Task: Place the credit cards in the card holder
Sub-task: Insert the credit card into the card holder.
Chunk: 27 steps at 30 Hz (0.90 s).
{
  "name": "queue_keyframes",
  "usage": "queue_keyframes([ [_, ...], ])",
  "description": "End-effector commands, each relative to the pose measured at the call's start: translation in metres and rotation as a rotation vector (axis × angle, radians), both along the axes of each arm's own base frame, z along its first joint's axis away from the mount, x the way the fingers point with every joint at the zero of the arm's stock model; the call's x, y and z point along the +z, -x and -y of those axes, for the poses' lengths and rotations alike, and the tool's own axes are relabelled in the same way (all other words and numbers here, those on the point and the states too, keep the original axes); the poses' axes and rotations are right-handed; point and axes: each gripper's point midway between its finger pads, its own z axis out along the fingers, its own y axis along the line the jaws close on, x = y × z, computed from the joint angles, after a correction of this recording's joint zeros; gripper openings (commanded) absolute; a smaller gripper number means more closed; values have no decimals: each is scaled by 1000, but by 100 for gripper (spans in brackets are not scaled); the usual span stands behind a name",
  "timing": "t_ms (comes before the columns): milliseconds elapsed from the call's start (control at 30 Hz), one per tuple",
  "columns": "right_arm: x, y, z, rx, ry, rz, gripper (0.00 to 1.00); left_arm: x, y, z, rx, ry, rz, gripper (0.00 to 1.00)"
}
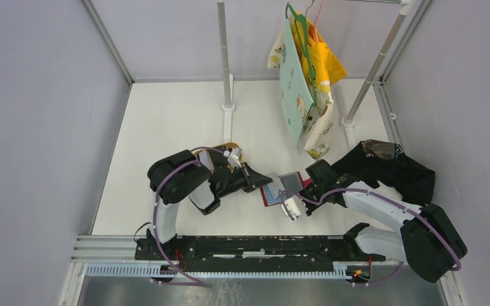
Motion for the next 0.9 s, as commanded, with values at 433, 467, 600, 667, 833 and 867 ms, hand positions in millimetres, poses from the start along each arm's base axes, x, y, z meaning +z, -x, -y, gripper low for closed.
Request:
queue_keyframes([
  [433, -7, 5, 10, -24, 51, -37, 3, 0, -5, -1, 61, -12, -8, 2],
  [467, -7, 5, 11, -25, 53, -38, 3, -1, -5, -1, 61, -17, -11, 2],
  [600, -7, 5, 11, -25, 54, -37, 3, -5, -6, -1, 68, -43, -21, 2],
  [667, -8, 5, 11, -24, 55, -39, 3, -5, -6, -1, 70, -53, -19, 2],
  [833, -8, 5, 11, -25, 55, -40, 3, -6, -5, 1, 68, -72, -16, 2],
  [867, -8, 5, 11, -24, 55, -40, 3, -7, -5, 2, 65, -73, -17, 2],
])
